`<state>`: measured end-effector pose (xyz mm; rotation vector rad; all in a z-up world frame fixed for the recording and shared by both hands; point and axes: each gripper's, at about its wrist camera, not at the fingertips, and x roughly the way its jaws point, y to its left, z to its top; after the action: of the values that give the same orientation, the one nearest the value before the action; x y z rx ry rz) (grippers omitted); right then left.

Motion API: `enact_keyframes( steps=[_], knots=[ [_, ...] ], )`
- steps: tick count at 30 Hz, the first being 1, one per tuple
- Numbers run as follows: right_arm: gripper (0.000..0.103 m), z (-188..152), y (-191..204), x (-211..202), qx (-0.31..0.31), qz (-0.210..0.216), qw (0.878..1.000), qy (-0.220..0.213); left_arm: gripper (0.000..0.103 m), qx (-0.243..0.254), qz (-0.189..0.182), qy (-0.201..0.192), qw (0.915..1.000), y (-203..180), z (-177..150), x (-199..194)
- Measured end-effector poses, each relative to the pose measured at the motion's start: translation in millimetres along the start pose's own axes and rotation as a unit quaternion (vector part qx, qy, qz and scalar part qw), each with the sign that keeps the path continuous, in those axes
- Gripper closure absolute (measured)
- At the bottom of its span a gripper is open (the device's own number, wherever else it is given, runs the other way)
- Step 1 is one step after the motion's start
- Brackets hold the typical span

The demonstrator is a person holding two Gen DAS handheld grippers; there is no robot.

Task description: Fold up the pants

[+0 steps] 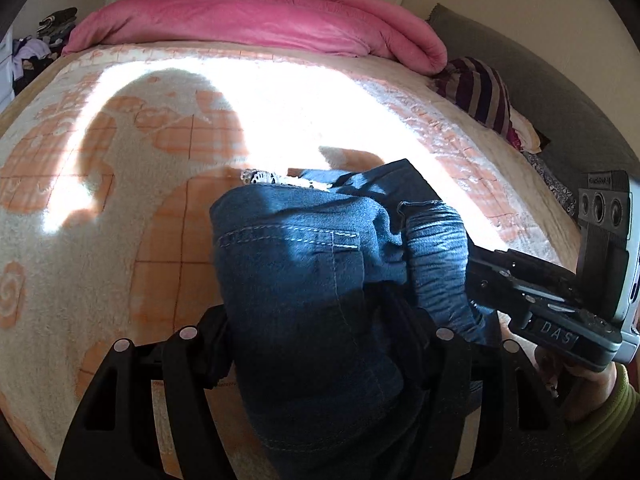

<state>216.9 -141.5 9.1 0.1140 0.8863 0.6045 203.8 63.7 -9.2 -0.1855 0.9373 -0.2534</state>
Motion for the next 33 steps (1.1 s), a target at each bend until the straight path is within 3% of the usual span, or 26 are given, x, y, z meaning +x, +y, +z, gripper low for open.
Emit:
enact_keyframes(
  steps=[3,5,7,16,20,23,25,32,33],
  knots=[
    [0.072,-9,-10,8,0.009,-0.033,0.999,0.024,0.039,-0.003,0.008,0.013,0.9999,5,-3,9],
    [0.062,-14,-17,13,0.015,-0.048,0.998,0.036,0.037,-0.007,0.005,0.022,0.9997,8,-6,16],
    [0.060,-19,-23,17,0.021,-0.054,0.997,0.045,0.032,-0.011,0.003,0.025,0.9996,12,-8,22],
    [0.050,-16,-20,14,0.015,-0.075,0.996,0.047,0.031,-0.010,0.005,0.023,0.9997,11,-10,22],
    [0.037,-16,-18,8,0.007,-0.084,0.996,0.040,0.031,-0.008,0.006,0.022,0.9997,10,-10,17],
    [0.033,-16,-13,0,-0.001,-0.086,0.996,0.031,0.031,-0.009,0.008,0.018,0.9998,10,-10,12],
    [0.030,-15,-10,-5,-0.006,-0.091,0.996,0.024,0.016,-0.009,0.013,0.014,0.9998,9,-10,8],
    [0.017,-10,-10,-31,0.006,-0.099,0.995,-0.018,0.015,-0.004,0.026,-0.005,0.9996,8,-8,-13],
    [0.016,-9,-9,-36,0.007,-0.099,0.995,-0.025,0.011,-0.004,0.027,-0.009,0.9996,8,-8,-17]
  ],
)
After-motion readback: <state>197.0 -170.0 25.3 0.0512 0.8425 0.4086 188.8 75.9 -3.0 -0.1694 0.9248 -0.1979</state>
